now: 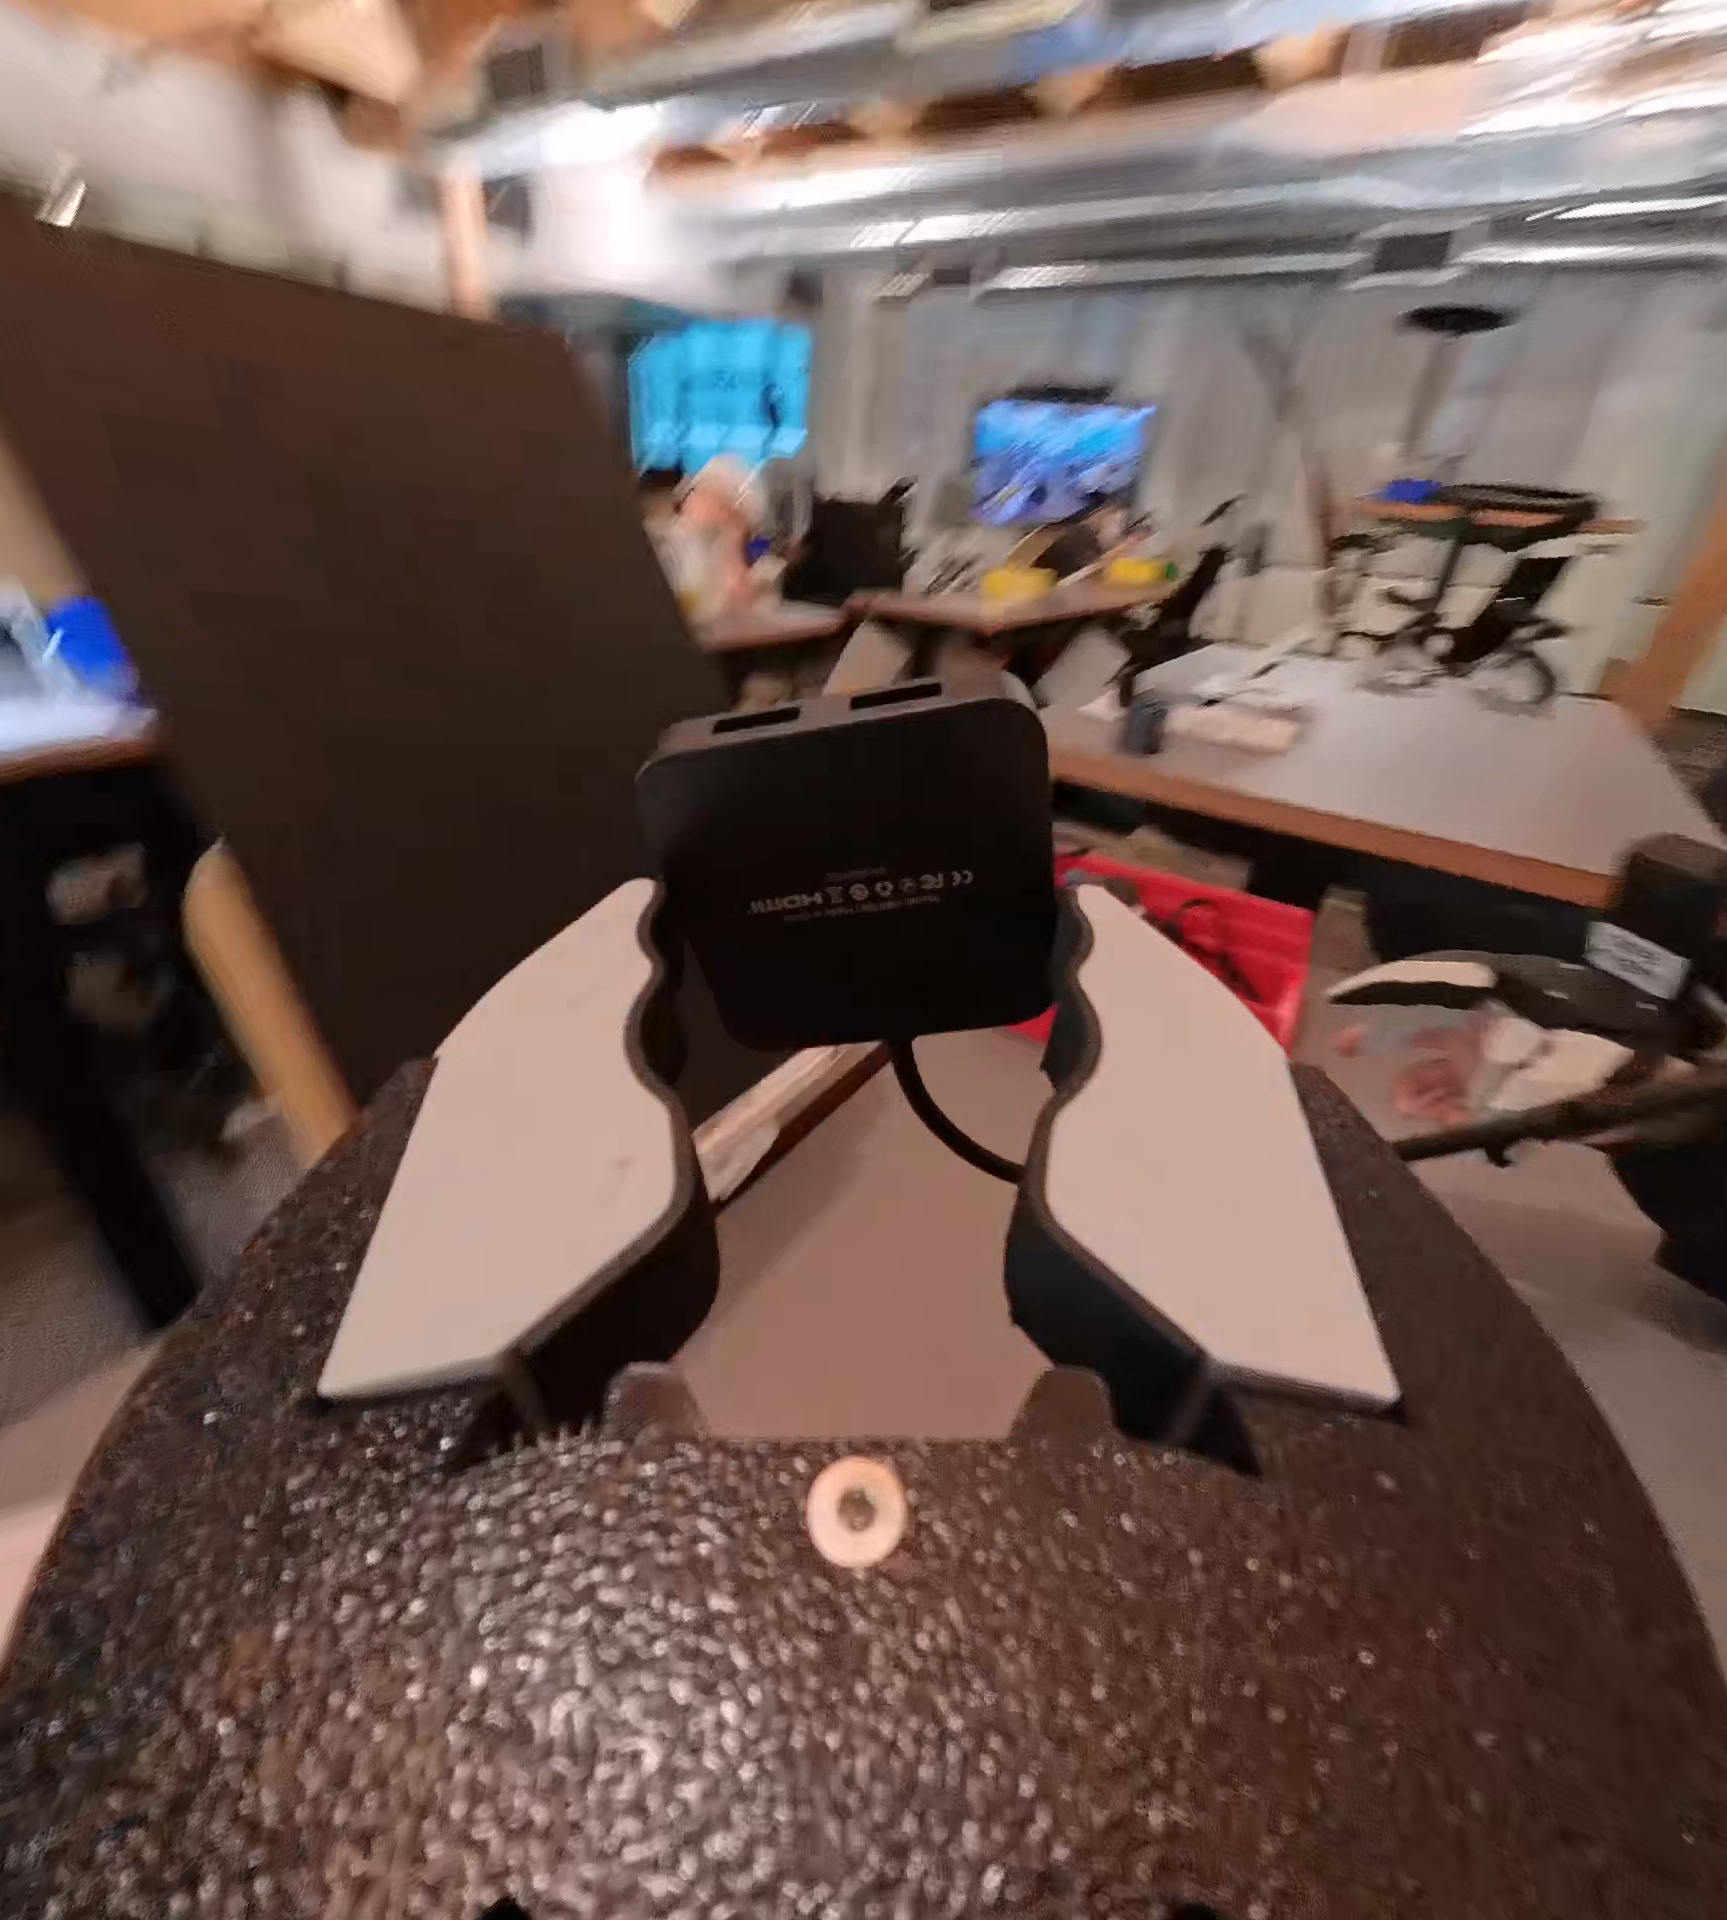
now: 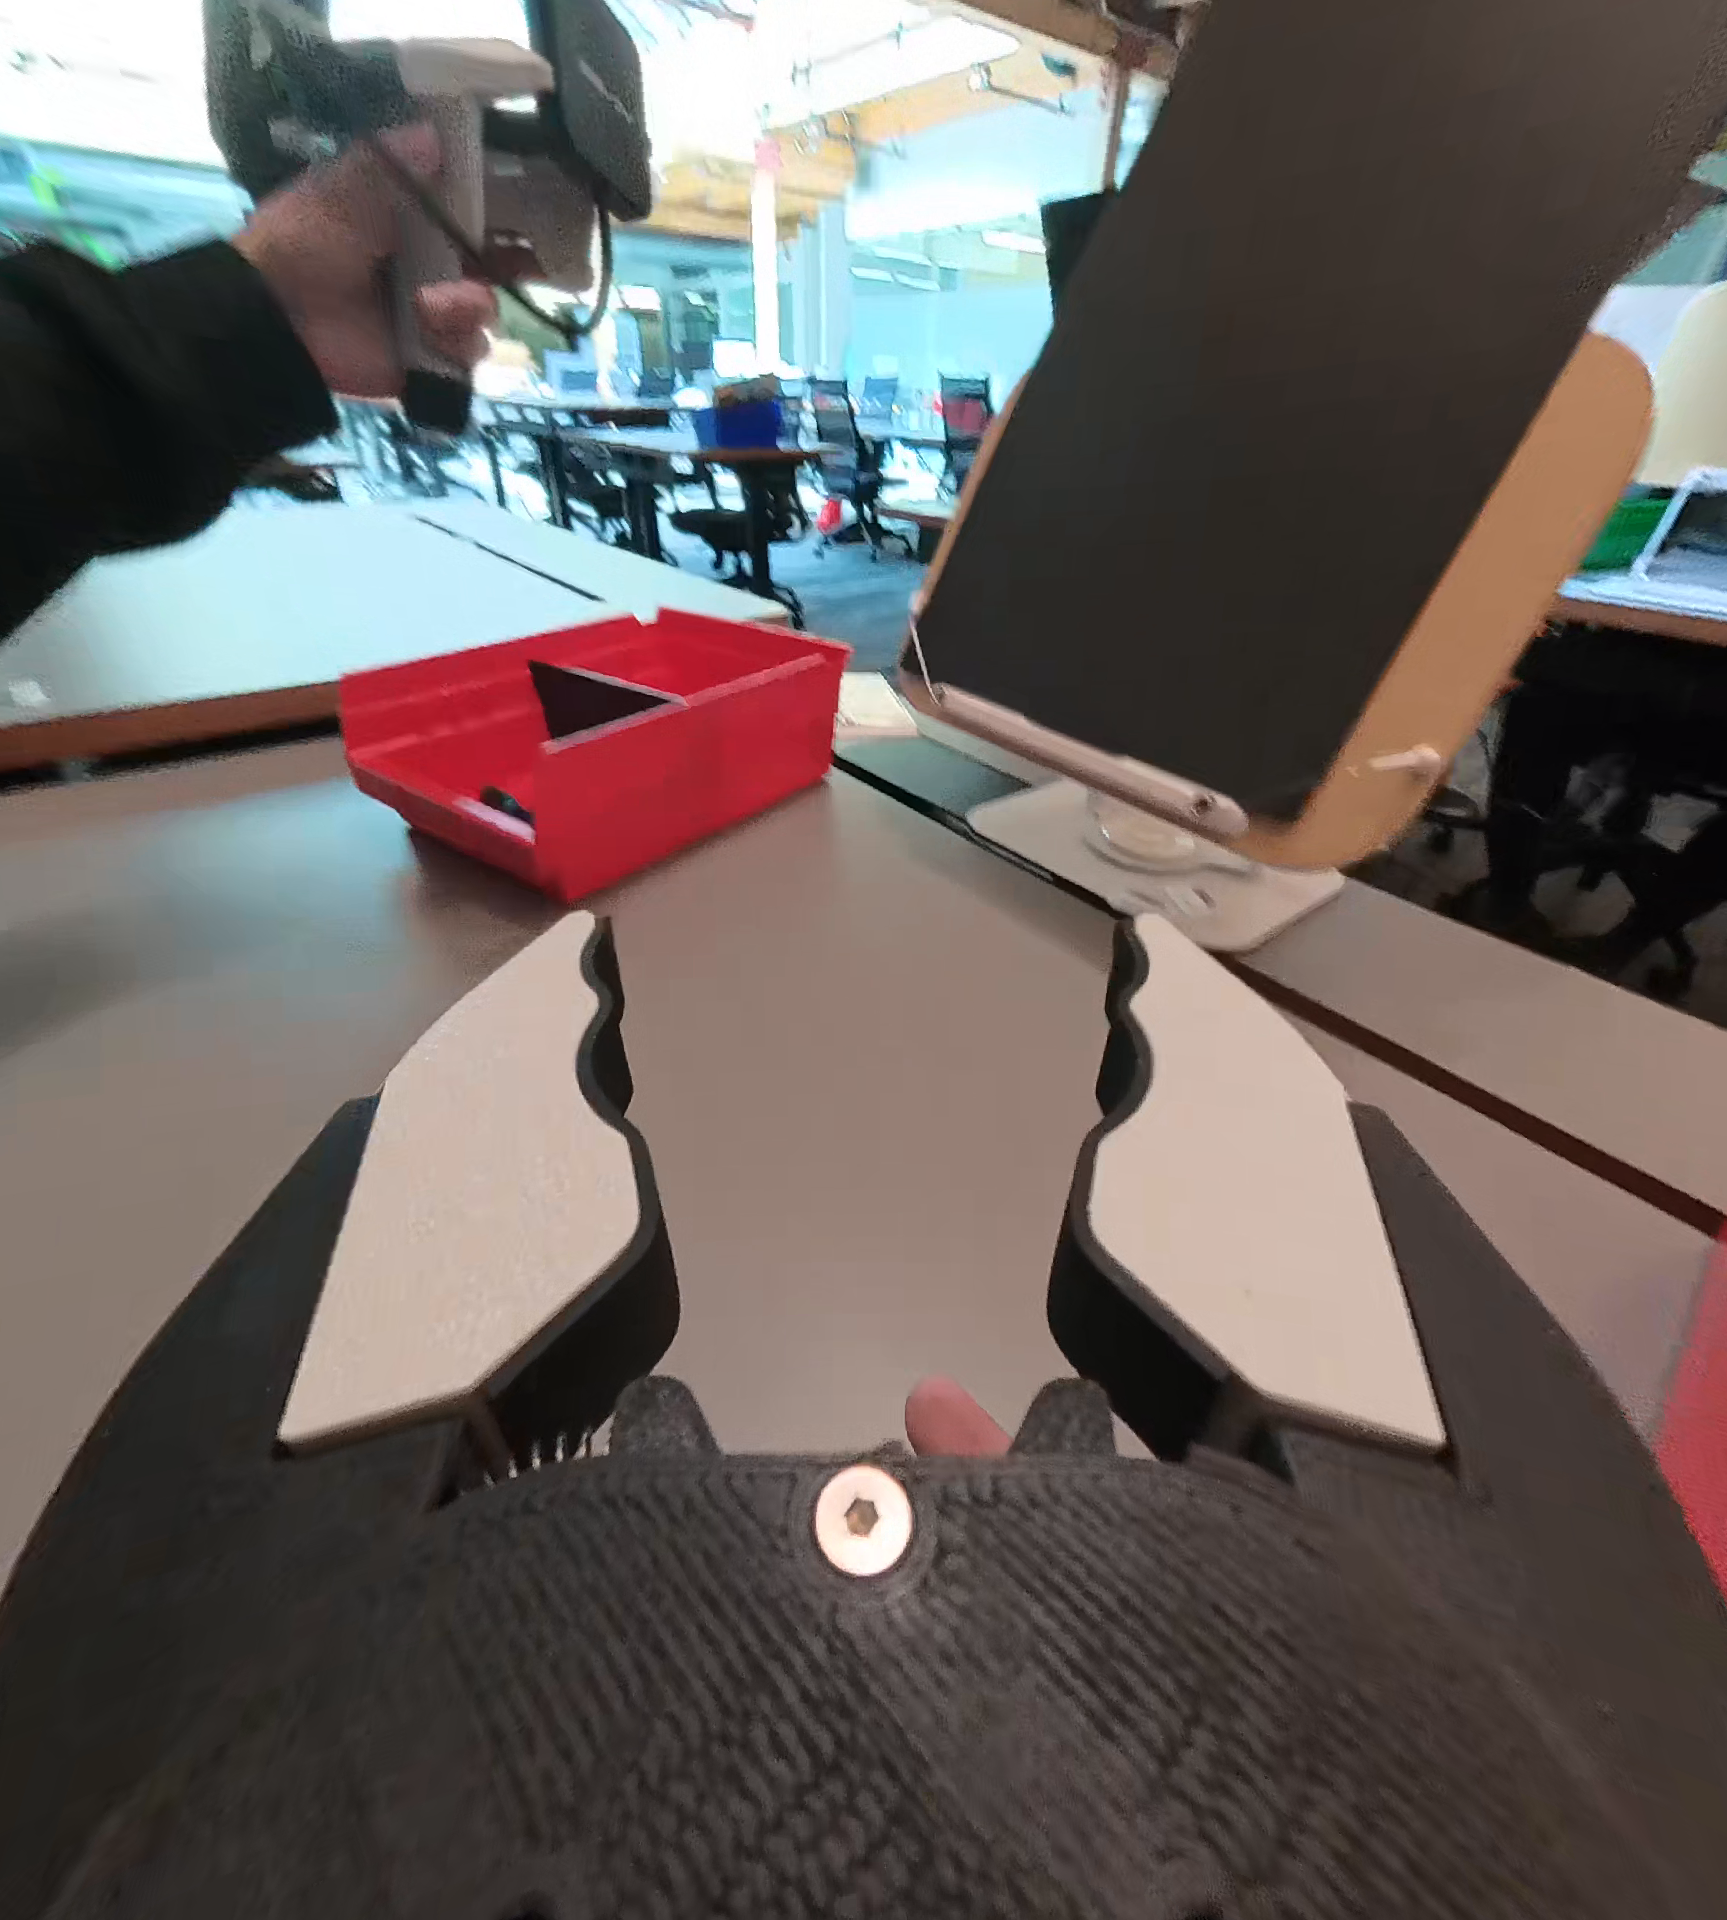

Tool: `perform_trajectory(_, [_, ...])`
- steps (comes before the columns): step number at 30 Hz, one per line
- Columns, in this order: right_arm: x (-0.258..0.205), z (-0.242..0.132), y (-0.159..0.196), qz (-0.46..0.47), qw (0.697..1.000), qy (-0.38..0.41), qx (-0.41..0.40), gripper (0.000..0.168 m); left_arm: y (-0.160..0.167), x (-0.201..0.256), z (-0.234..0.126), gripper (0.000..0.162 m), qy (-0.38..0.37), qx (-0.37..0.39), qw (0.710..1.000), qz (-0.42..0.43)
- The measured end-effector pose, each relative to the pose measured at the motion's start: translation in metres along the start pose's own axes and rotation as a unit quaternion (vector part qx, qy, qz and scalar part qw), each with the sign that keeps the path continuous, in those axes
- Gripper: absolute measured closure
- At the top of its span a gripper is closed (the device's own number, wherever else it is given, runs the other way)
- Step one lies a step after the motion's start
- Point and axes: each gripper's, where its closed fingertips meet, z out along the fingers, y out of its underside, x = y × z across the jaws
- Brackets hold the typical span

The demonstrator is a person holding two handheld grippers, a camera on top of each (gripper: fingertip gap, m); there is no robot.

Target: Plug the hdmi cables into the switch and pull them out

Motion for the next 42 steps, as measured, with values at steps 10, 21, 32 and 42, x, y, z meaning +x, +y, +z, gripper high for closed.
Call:
perform_trajectory(10, [-0.065,0.043,-0.080,-0.041,0.987,-0.109,0.114,0.080,0.032,0.184,0.059,0.094,0.191,0.111,0.972,-0.083])
perform_trajectory(21, [-0.066,-0.005,-0.083,-0.206,0.956,-0.173,0.121,0.088,0.114,0.272,0.093,0.094,0.338,-0.070,0.923,-0.173])
perform_trajectory(32, [-0.078,-0.009,-0.041,-0.110,0.956,-0.271,0.034,0.092,0.149,0.308,0.063,0.094,0.537,-0.298,0.788,-0.027])
perform_trajectory(42, [-0.060,-0.005,-0.073,-0.332,0.926,-0.031,0.179,0.087,0.099,0.324,0.114,0.093,0.550,-0.073,0.790,-0.262])
